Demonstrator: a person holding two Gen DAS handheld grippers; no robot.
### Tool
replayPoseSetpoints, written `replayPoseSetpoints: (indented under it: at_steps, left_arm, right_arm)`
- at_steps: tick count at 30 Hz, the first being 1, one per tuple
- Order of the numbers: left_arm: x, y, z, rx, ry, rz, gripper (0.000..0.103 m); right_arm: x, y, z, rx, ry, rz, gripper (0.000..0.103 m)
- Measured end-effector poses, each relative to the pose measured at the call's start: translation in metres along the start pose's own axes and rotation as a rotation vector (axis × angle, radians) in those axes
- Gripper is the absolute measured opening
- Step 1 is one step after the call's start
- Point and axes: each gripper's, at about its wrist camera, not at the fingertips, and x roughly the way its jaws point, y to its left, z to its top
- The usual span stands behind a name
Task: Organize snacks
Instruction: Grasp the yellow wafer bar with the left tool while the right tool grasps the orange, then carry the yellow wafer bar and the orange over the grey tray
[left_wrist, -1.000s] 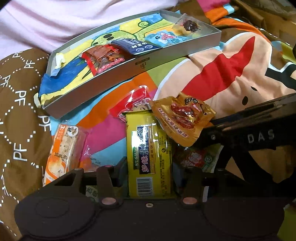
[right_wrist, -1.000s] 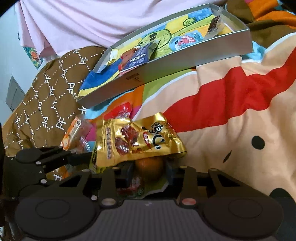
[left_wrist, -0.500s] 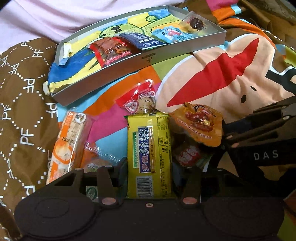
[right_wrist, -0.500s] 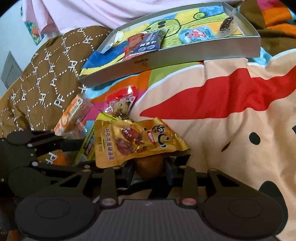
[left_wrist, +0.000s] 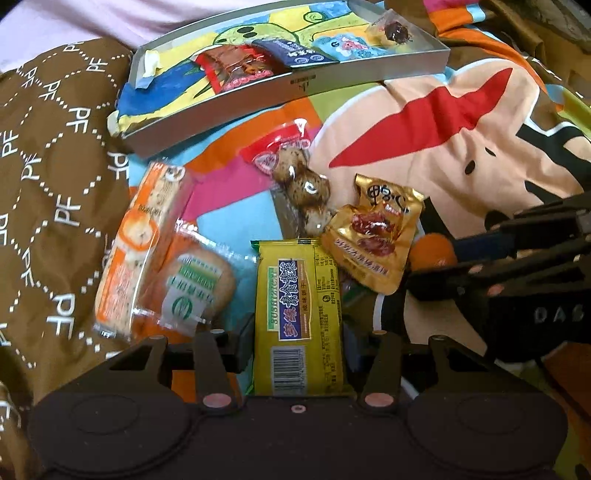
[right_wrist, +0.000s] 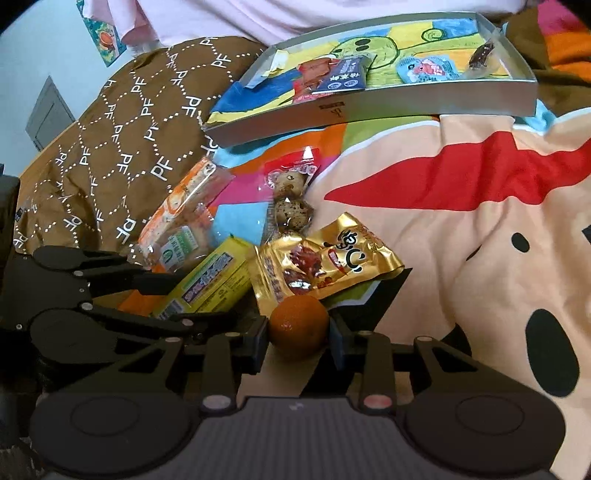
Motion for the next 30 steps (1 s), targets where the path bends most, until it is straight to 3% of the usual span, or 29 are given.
replayPoseSetpoints:
  at_steps: [13, 23, 26, 30]
  left_arm:
    - [0.018, 0.008, 0.008, -0.082, 0.031, -0.024, 0.058]
    - [0.019, 0.012, 0.008, -0.102, 0.039, -0.039, 0.050]
    - [0.014, 0.010, 0.007, -0.090, 0.021, -0.025, 0.050]
    - [-0.003, 0.010, 0.005, -0.101, -0.064, -0.040, 0.050]
  right_arm:
    - [-0.009, 0.001, -0.002, 0.003, -0.023, -0.019, 0.039]
    - [-0.012, 0.004, 0.000, -0.024, -0.059, -0.032, 0.039]
    - [-0.015, 0.007, 0.000, -0.048, -0.084, -0.047, 0.039]
    - [-0.020, 0.011, 0.000, -0.087, -0.139, -0.089, 0.039]
